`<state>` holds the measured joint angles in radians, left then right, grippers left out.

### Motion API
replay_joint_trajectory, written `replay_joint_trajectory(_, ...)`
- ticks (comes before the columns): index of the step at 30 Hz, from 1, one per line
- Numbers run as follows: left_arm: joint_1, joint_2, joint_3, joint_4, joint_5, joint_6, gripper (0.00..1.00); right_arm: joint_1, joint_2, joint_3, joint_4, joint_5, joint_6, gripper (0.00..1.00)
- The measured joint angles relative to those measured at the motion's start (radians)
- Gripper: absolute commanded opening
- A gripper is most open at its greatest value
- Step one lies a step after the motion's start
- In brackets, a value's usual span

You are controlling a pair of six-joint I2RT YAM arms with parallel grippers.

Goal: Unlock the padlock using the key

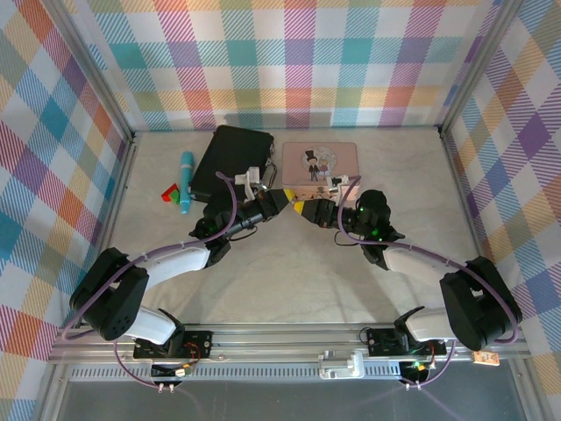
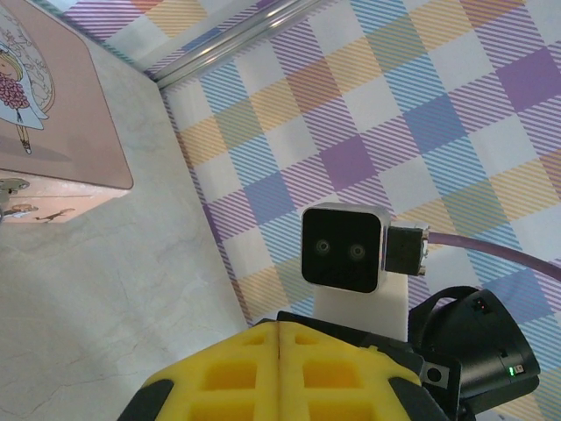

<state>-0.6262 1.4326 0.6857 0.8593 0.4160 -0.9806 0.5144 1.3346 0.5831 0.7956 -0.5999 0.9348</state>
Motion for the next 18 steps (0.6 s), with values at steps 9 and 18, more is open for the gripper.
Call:
replay_joint_trajectory(9, -0.006, 0.0, -0.016, 0.009, -0.018, -0.005, 0.0, 0.0, 0.043, 0.0, 0.067, -0.011, 0.028, 0.16)
replay_joint_trajectory(18, -0.006, 0.0, -0.023, 0.015, -0.035, -0.023, 0.16, 0.002, 0.061, 0.0, 0.105, -0.022, 0.045, 0.0)
